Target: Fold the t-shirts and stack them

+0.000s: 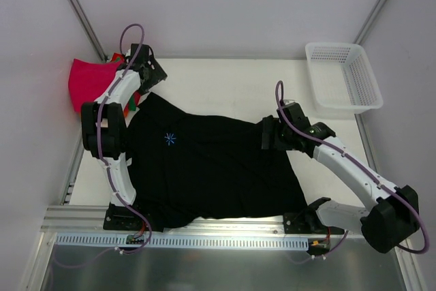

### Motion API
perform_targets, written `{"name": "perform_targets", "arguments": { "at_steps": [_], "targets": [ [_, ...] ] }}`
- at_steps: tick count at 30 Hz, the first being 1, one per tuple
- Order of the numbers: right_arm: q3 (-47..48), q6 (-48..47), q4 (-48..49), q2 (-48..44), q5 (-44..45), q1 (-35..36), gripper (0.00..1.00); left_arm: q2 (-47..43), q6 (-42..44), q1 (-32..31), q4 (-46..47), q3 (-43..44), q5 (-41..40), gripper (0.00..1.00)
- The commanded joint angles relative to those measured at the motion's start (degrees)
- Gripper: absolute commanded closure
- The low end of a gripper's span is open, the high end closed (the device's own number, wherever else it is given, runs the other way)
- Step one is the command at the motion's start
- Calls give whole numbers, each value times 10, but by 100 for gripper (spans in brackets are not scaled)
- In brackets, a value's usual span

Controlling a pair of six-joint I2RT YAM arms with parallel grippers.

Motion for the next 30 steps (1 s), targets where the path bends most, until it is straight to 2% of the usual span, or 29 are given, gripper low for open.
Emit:
{"name": "perform_targets", "arguments": {
  "at_steps": [1,7,9,15,23,28,30],
  "targets": [
    [-19,-21,21,14,-38,-31,0,0,-29,16,13,18,-37,21],
    [-24,-21,44,41,-98,-73,0,-8,-58,29,13,-32,-67,23],
    [-23,-20,47,54,-111,-76,0,-8,-66,51,13,-50,-78,24],
    [-21,-19,54,77,-124,-83,0,6,-88,86,14,-75,-29,27],
    [-26,-17,54,71,-125,-88,0,14,-98,94,21,-89,-10,27],
    [-28,-17,54,73,-126,-91,1,11,-106,94,44,-116,48,31],
    [-27,-16,54,77,-126,-91,0,5,-104,87,55,-133,47,32]
  ]
}}
